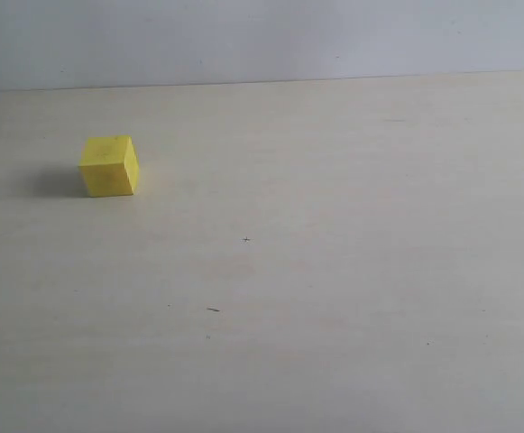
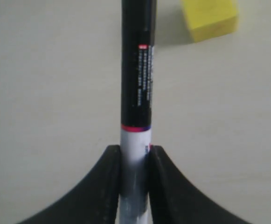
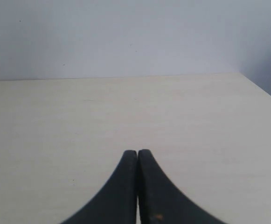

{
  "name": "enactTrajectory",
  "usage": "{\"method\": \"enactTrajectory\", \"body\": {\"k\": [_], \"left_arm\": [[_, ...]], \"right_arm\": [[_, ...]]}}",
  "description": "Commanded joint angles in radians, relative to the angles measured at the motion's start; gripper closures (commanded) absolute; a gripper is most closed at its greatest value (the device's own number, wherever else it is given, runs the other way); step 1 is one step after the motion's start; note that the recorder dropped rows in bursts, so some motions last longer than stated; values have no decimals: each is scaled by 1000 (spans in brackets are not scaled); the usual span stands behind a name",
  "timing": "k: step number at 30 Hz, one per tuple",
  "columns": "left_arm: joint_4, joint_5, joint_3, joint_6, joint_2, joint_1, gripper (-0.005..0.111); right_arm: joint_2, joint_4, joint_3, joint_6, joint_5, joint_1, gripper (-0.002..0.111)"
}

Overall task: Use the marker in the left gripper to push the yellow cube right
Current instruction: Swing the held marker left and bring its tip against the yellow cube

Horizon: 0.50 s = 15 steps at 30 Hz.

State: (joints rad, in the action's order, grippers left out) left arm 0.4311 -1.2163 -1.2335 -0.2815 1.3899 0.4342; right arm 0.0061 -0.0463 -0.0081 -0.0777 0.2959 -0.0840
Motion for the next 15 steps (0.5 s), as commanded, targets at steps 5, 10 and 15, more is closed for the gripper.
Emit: {"method": "enactTrajectory", "body": {"k": [5,10,15], "left_arm": [[-96,198,128,436,27,-340,107],[-105,432,41,933,319,-421,107],[-169,452,-91,1508,574,-456,107]], "right_arm": [[-6,-4,3,0,-10,-6,108],[-6,-4,3,0,-10,-6,108],[-6,-4,3,0,-10,-6,108]]}}
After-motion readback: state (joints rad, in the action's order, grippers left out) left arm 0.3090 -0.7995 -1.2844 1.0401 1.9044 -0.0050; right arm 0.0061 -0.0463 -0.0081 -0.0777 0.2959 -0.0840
